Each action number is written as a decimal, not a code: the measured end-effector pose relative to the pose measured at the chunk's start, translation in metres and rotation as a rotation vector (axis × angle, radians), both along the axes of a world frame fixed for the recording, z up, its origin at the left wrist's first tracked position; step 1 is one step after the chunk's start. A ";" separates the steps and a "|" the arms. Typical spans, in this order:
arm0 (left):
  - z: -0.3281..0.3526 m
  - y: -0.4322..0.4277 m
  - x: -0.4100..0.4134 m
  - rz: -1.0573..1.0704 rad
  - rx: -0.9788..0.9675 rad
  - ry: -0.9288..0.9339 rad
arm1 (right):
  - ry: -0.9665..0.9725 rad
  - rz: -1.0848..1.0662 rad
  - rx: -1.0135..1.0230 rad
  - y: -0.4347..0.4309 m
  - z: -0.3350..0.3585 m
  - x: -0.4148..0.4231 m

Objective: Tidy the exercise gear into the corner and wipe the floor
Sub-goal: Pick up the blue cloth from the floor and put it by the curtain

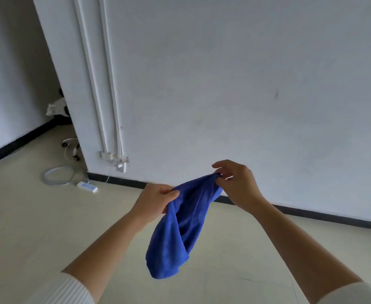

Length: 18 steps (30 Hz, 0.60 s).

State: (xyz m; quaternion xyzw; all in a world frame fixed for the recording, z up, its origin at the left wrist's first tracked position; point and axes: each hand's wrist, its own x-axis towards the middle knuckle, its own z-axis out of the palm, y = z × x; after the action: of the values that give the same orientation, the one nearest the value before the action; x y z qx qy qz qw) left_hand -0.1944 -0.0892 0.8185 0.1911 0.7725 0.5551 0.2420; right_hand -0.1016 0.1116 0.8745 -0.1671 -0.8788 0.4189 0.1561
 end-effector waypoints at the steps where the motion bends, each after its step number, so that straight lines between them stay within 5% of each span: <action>1: 0.010 0.023 0.004 -0.026 -0.012 0.032 | 0.024 -0.043 -0.003 0.018 0.008 0.014; 11: 0.090 0.289 0.130 -0.388 -0.043 0.507 | 0.203 -0.331 0.039 0.210 0.069 0.179; 18: 0.111 0.471 0.217 -0.303 0.038 0.460 | 0.312 -0.551 -0.107 0.362 0.109 0.305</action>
State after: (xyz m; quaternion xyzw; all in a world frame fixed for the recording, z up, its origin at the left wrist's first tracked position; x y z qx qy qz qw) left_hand 0.0225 0.3821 0.9299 0.4300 0.7592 0.4691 0.1369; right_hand 0.2036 0.4732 0.9838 -0.3405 -0.7426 0.4271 0.3876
